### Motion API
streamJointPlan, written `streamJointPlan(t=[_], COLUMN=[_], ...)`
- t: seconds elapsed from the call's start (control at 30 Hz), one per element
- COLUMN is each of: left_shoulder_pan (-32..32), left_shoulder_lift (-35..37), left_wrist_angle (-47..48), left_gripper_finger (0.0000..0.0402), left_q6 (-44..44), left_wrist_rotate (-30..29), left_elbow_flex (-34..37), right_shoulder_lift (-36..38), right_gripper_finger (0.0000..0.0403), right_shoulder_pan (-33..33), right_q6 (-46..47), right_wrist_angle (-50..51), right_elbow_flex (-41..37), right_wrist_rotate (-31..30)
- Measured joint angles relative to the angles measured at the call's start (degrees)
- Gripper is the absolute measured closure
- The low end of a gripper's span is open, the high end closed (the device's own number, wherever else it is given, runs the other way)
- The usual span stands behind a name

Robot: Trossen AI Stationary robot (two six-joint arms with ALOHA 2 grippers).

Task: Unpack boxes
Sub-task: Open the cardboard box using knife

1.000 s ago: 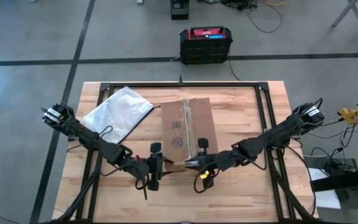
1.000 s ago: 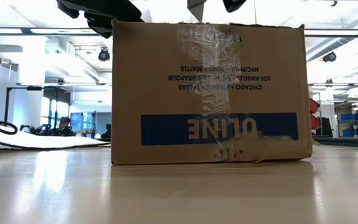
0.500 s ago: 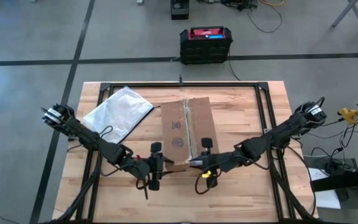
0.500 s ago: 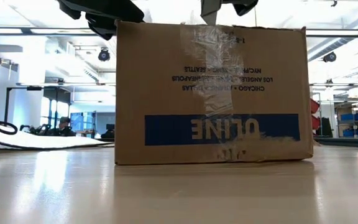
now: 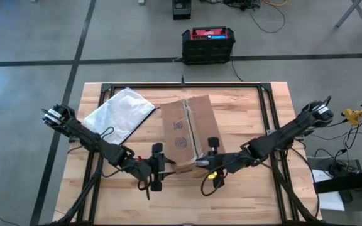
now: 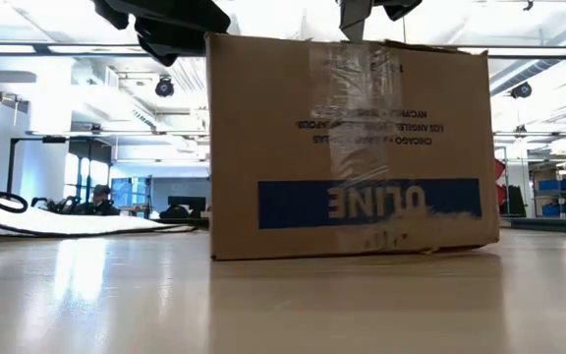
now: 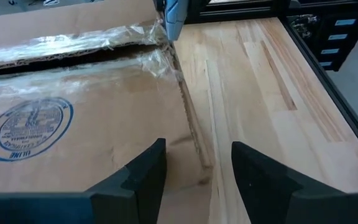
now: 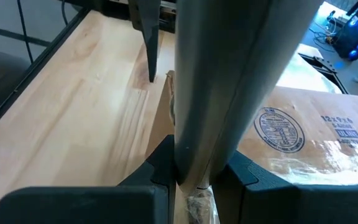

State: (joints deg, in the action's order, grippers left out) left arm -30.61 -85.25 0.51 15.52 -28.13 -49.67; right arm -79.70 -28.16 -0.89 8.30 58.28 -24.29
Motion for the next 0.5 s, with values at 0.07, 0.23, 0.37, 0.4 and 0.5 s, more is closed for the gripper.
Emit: streamJointPlan(t=[0.07, 0.23, 0.37, 0.4, 0.5], left_shoulder_pan=[-0.02, -0.08, -0.24, -0.21, -0.13], left_shoulder_lift=[0.0, 0.04, 0.47, 0.55, 0.76], left_wrist_angle=[0.02, 0.11, 1.53, 1.92, 3.36], left_gripper_finger=[0.0231, 0.0233, 0.0233, 0.0232, 0.0228], left_q6=[0.21, 0.5, -0.49, -0.53, -1.02], left_wrist_rotate=[-0.02, -0.58, -5.02, -5.23, -5.26], left_elbow_flex=[0.02, 0.02, -0.89, -1.15, -2.99], right_shoulder_lift=[0.66, 1.6, 1.68, 1.68, 1.9], right_gripper_finger=[0.0355, 0.0355, 0.0355, 0.0355, 0.0355], right_shoulder_pan=[-0.05, -0.09, -0.09, -0.1, -0.2], right_q6=[-0.14, -0.54, -1.53, -1.6, -1.67], right_wrist_angle=[0.69, 1.16, 0.78, 0.71, 0.35], right_elbow_flex=[-0.09, -0.15, -0.15, -0.15, -0.15], right_wrist_rotate=[-0.07, -0.12, -0.31, -0.26, -0.16])
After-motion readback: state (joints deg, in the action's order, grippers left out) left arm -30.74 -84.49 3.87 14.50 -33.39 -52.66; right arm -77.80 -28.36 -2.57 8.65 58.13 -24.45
